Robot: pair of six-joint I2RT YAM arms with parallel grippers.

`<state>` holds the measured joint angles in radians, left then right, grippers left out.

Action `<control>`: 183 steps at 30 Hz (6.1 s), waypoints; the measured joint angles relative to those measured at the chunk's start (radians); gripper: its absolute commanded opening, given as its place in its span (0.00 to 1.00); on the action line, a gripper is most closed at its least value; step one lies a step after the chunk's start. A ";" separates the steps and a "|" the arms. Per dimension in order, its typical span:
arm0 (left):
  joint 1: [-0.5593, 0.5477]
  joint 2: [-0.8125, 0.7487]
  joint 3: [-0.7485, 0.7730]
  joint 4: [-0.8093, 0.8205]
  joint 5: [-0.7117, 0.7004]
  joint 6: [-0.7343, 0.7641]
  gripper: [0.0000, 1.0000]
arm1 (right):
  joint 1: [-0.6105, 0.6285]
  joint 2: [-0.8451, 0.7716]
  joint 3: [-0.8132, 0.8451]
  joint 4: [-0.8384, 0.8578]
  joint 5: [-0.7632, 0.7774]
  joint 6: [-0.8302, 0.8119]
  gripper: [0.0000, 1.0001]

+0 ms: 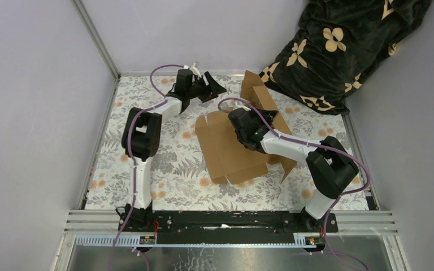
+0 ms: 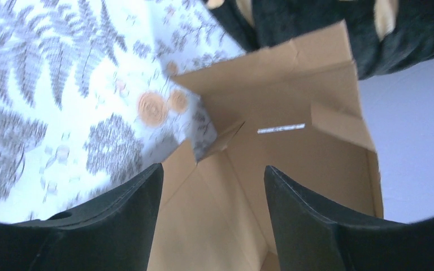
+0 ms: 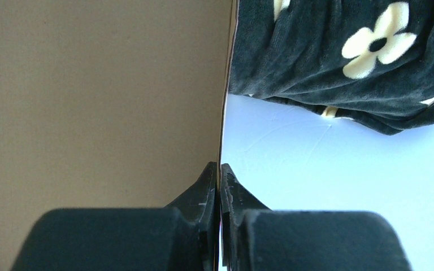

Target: Fold the paper box

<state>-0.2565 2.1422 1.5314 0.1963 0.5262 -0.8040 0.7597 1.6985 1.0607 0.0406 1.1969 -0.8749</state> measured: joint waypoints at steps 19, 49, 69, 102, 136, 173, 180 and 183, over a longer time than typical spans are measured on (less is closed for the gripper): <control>0.014 0.555 0.772 0.109 0.075 -0.164 0.75 | 0.000 -0.030 -0.032 0.058 -0.037 0.010 0.00; -0.075 0.656 0.795 0.136 0.061 -0.188 0.74 | 0.000 -0.107 -0.079 0.051 -0.090 0.080 0.00; -0.094 0.594 0.542 0.325 0.137 -0.191 0.72 | 0.000 -0.082 -0.091 0.097 -0.057 0.066 0.00; -0.135 0.454 0.388 0.417 0.167 -0.167 0.70 | -0.008 -0.061 -0.107 0.126 -0.008 0.097 0.00; -0.156 0.352 0.215 0.475 0.182 -0.121 0.69 | -0.060 -0.041 -0.149 0.095 -0.068 0.246 0.00; -0.042 0.340 -0.092 1.035 0.284 -0.310 0.70 | 0.079 0.012 -0.264 0.757 0.105 -0.409 0.00; -0.050 0.340 -0.092 1.098 0.319 -0.331 0.70 | 0.085 0.032 -0.264 0.792 0.112 -0.434 0.00; -0.051 0.340 -0.094 1.107 0.325 -0.330 0.70 | 0.085 0.032 -0.262 0.767 0.111 -0.413 0.00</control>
<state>-0.3077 2.4817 1.4376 1.3029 0.8509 -1.1343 0.8448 1.7309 0.7982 0.8074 1.3079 -1.2877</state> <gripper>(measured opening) 0.696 0.066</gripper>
